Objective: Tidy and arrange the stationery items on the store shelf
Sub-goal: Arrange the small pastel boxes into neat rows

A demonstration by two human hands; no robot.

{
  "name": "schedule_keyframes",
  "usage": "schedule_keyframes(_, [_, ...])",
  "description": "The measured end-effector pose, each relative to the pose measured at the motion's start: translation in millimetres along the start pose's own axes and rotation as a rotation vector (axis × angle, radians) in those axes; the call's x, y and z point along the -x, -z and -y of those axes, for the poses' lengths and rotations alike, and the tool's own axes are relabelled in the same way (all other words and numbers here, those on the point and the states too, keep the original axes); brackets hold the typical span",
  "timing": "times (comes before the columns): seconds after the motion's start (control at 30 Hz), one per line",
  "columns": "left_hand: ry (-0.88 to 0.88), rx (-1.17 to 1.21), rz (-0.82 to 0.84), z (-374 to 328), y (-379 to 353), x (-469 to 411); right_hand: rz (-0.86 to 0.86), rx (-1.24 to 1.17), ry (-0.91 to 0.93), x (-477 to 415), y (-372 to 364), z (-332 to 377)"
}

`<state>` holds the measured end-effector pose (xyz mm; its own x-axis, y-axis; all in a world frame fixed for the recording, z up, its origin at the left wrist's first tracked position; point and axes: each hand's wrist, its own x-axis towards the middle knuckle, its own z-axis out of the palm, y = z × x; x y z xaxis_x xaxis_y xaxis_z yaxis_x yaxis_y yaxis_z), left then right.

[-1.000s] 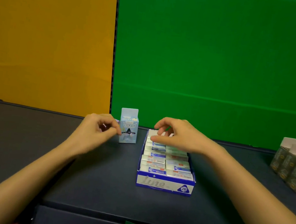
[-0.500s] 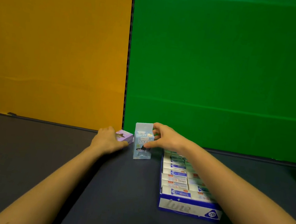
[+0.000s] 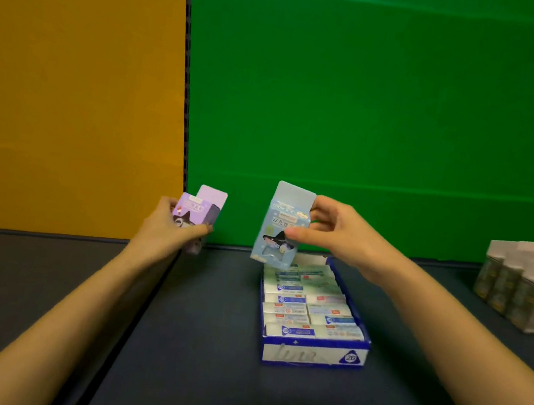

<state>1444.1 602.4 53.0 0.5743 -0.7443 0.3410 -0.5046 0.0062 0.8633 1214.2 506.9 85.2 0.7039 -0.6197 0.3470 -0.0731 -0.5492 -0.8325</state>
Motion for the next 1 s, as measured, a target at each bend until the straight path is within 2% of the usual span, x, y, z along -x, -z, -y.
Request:
schedule_keyframes(0.17, [-0.049,0.249,0.214,-52,-27,35,-0.136,-0.016,-0.022,45,48,-11])
schedule_keyframes(0.27, [-0.085,0.257,0.320,-75,-58,59,-0.198,0.007,-0.050,81,79,-19])
schedule_keyframes(0.43, [-0.039,0.379,0.463,-110,-123,94,-0.307,0.037,-0.124,155,141,-33])
schedule_keyframes(0.73, [-0.073,0.443,0.556,-176,-259,167,-0.404,0.121,-0.211,273,257,-58])
schedule_keyframes(1.0, [-0.156,0.379,0.563,-209,-346,206,-0.394,0.122,-0.224,319,330,-83])
